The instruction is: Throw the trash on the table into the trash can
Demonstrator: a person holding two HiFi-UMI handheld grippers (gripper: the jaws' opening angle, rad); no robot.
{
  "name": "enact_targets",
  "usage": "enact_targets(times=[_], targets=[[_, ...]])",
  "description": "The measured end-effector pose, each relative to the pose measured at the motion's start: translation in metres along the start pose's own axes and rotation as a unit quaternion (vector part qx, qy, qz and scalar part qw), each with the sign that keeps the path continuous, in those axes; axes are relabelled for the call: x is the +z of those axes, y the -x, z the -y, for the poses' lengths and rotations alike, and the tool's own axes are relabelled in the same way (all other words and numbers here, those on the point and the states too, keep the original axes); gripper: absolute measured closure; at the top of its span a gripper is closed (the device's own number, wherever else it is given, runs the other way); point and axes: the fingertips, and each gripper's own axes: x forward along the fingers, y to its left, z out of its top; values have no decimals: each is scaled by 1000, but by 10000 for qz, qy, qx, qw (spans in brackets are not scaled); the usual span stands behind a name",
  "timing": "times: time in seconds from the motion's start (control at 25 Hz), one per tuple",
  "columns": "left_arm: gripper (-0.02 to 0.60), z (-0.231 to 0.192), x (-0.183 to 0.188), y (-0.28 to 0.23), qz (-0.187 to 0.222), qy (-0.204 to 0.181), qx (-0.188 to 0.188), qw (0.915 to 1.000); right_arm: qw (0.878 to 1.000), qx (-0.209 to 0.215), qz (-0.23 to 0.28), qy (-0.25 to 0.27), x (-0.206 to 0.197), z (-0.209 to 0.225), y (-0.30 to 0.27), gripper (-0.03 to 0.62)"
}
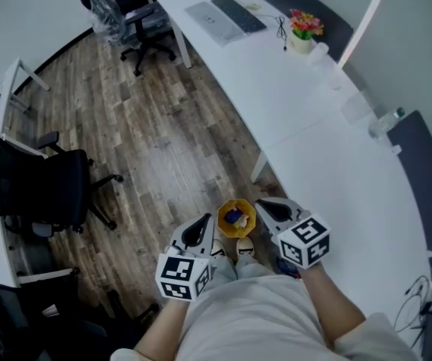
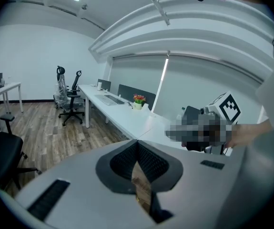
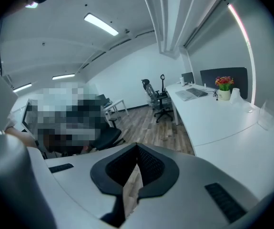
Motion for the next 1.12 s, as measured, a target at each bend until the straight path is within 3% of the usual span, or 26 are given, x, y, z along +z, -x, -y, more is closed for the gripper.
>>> enact_targets(times=[0.56,1.12], targets=[[581,23,30,-14,102,-202,-183,9996,9996,178,179,-152,18,17,20,563],[581,36,28,-15,65,-185,-187,9996,9990,233,300,-243,15,31,32,563]])
